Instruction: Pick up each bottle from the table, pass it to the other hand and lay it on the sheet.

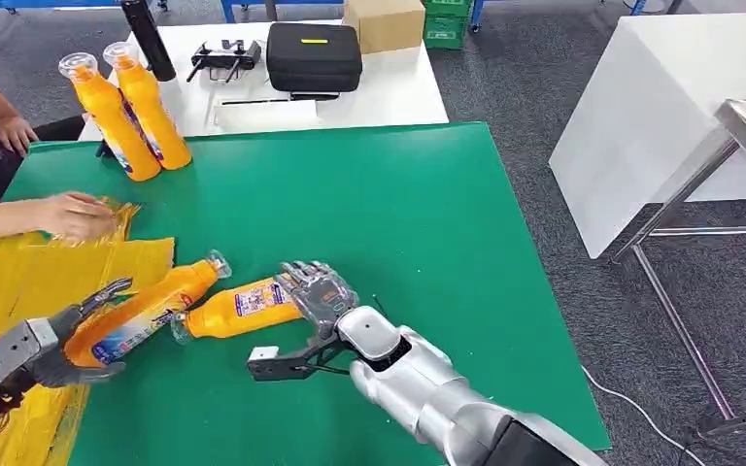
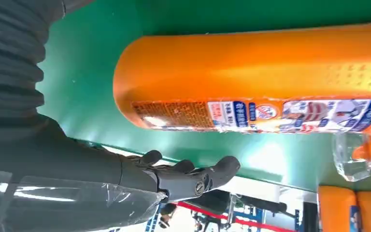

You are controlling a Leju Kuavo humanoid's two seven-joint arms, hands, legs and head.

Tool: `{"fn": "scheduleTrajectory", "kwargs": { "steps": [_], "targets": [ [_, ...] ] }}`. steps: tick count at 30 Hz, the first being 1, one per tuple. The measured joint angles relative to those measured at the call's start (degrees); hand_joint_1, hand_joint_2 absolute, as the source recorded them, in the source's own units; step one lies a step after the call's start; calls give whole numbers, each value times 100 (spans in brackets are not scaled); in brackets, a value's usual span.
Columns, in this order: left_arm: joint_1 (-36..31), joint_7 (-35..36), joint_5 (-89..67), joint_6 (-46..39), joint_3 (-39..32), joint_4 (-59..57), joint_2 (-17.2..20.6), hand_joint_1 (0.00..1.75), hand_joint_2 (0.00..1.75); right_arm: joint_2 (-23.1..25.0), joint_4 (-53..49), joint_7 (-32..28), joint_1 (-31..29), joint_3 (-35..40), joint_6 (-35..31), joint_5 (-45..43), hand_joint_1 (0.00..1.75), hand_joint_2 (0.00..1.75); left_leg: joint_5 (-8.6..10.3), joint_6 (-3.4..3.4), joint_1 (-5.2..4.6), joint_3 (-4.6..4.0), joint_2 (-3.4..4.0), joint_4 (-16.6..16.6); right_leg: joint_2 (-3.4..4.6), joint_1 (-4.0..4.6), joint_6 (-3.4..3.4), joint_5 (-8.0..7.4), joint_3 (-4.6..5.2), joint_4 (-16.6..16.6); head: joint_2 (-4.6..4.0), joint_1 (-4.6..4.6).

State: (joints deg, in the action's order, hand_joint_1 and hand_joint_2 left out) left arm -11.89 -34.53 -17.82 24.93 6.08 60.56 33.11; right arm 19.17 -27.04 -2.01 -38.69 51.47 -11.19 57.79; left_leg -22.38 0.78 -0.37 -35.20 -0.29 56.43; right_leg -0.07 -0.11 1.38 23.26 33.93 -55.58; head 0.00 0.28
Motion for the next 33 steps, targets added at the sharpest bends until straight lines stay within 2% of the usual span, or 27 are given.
{"fn": "scheduleTrajectory", "kwargs": {
  "steps": [3, 11, 33],
  "targets": [
    [185, -325, 526, 397, -118, 252, -2, 0, 175, 22, 0, -64, 0, -11, 48, -2, 0, 175, 0, 0, 0, 0, 7, 0, 2, 0, 0, 0, 1, 0, 0, 0],
    [627, -355, 1002, 906, -521, 895, -57, 0, 175, 46, 0, -114, -1, -48, 114, 11, 0, 175, -1, -1, 1, -2, 5, 0, 1, 1, 0, 0, 5, 1, 0, -2],
    [933, -355, 1111, 1068, -835, 1369, -59, 0, 175, 83, 0, -127, -1, -48, 151, 17, 0, 175, 0, -1, 3, -3, 4, 0, 1, 1, 0, 0, 5, 0, 0, 0]
  ]
}}
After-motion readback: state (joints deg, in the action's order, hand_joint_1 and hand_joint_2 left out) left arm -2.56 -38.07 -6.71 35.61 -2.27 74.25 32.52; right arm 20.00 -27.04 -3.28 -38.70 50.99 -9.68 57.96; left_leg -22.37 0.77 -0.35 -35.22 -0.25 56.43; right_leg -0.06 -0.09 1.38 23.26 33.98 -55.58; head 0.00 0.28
